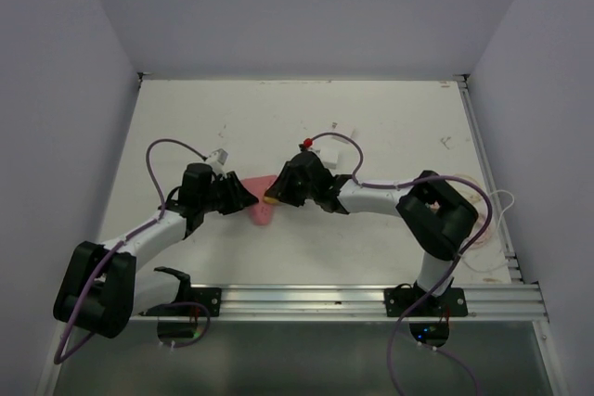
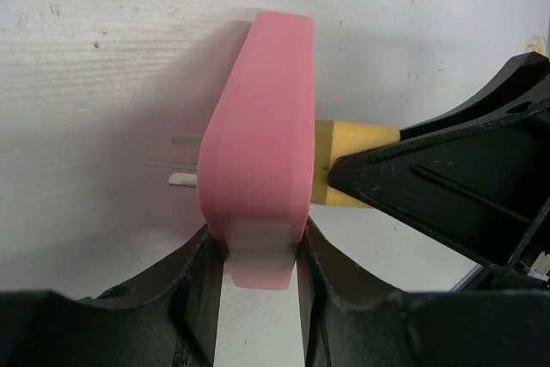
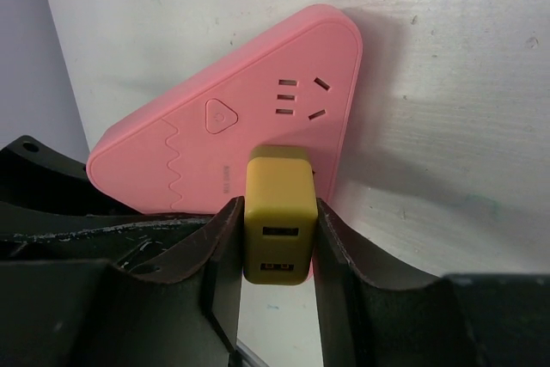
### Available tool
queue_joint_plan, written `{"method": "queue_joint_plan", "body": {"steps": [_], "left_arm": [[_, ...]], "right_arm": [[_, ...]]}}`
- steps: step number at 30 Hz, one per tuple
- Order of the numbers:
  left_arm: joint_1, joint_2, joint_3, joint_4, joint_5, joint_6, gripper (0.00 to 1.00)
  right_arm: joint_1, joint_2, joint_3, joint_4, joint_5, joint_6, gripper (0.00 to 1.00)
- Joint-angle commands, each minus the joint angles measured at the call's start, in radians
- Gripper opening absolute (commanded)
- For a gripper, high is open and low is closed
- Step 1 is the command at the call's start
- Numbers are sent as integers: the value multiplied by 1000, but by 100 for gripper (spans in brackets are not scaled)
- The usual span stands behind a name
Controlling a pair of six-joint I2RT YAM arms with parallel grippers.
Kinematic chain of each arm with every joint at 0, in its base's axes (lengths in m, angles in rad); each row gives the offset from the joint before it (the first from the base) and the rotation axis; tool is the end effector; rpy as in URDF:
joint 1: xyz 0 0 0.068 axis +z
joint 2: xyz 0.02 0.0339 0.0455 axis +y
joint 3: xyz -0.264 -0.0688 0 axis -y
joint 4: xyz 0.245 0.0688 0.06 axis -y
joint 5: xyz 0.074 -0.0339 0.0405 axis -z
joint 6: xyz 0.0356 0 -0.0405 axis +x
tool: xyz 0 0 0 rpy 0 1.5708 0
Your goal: Pull the plug off the socket
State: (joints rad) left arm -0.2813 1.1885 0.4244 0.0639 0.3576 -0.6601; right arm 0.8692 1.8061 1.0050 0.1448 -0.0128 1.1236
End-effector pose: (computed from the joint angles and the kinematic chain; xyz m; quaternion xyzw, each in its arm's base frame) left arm 0.2098 -0.0736 0.1631 -0.0943 0.8905 -0.3319 0.2967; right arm 0.2462 0.2920 0.1692 0.1110 0.8904 0.3737 0.2350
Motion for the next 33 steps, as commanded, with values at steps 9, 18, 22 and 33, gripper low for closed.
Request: {"method": "queue_joint_plan", "body": {"steps": [9,18,22,33], "left_arm": [[5,-49,-45,-134,-264,-38,0],[2,-58,-21,-205,-385,-16,0],[1,-63,-16,-207,-385,-13,0],[1,-64,-6,-173,-306,-3,0]], "right_arm": [[4,-149,9,-125,45,5,0],[-10,-169,75,-252,51,-44,0],[-36,-192,51,-225,19,-39,0],[-484,-344,-105,-105,-218,-198,0]]}}
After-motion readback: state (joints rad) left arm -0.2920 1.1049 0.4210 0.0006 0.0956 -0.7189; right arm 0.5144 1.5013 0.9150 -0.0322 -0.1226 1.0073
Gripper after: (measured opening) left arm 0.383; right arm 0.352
